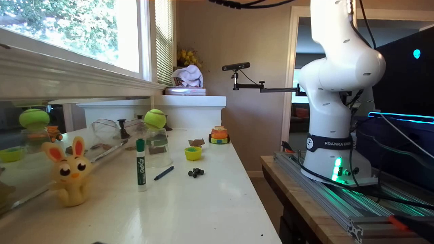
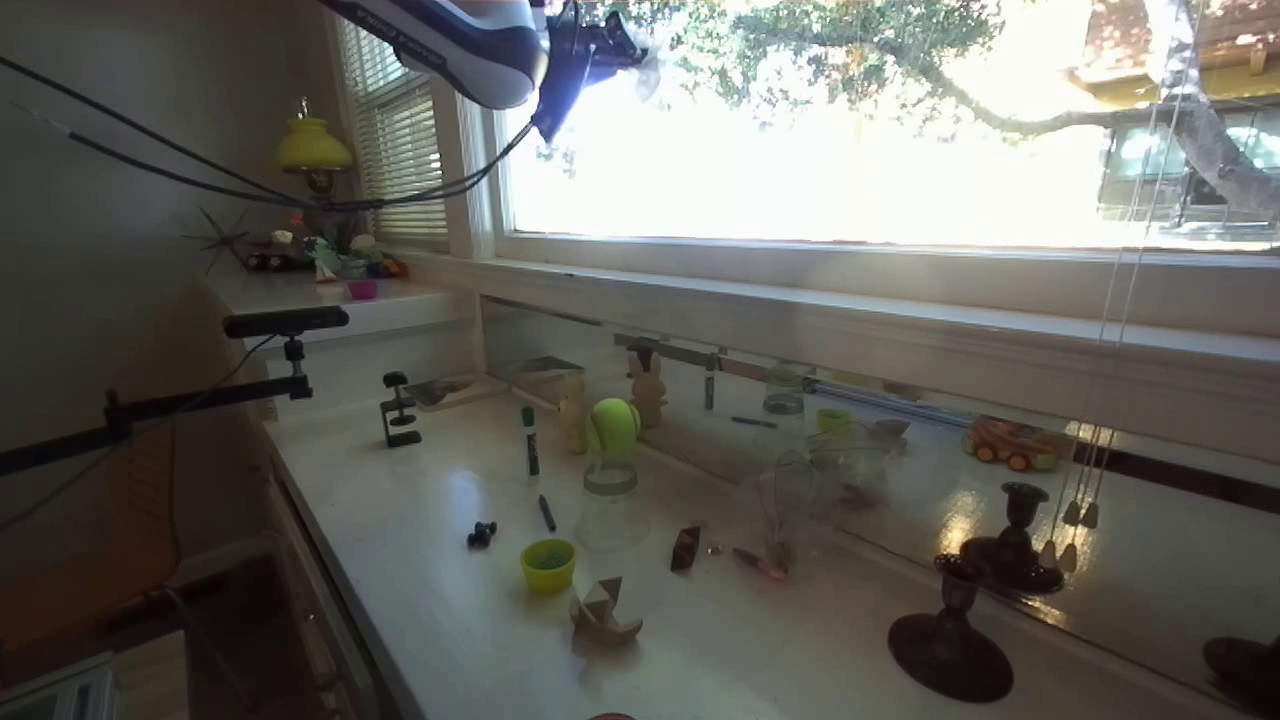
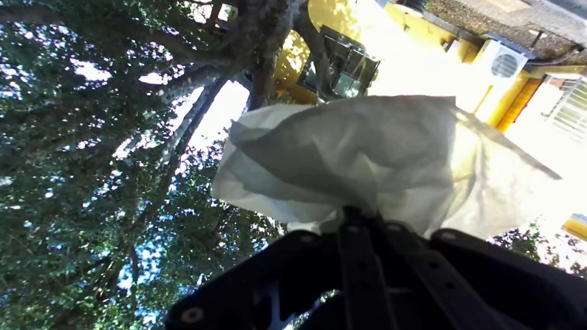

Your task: Wipe the window with the paper towel

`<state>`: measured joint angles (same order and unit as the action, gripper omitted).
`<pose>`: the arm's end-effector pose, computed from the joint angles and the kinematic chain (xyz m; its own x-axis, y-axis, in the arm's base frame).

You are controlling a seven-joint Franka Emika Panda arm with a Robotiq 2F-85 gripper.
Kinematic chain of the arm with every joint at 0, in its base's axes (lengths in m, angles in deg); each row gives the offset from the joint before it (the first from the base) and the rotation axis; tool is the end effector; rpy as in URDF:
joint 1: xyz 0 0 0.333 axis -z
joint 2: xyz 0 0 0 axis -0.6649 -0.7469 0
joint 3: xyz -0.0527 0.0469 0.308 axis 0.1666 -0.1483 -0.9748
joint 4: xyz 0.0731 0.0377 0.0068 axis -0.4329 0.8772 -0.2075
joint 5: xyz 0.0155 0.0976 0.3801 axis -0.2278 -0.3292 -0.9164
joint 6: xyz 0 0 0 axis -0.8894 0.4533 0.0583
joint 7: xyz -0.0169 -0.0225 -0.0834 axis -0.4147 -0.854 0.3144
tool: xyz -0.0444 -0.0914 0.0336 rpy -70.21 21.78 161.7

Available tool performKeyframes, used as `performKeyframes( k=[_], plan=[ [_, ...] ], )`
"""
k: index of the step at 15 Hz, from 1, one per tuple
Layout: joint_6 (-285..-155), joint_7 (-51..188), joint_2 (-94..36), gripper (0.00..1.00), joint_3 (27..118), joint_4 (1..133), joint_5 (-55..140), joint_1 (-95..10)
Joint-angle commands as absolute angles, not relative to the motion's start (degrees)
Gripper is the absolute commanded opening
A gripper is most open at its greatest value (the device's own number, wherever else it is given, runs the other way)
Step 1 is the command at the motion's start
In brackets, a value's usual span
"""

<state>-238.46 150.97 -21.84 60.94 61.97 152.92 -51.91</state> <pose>0.6163 0.2193 0.6474 -0.0150 0.4289 0.9032 -0.1362 -0.8958 0.4231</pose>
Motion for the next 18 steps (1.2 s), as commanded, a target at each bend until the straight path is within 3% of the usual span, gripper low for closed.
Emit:
performKeyframes(
  k=[1,18],
  plan=[
    [-241.35,147.60,-25.37,0.01,60.46,54.66,153.15,-52.20],
    [-239.85,145.47,-21.95,0.01,62.86,50.33,153.22,-49.98]
  ],
)
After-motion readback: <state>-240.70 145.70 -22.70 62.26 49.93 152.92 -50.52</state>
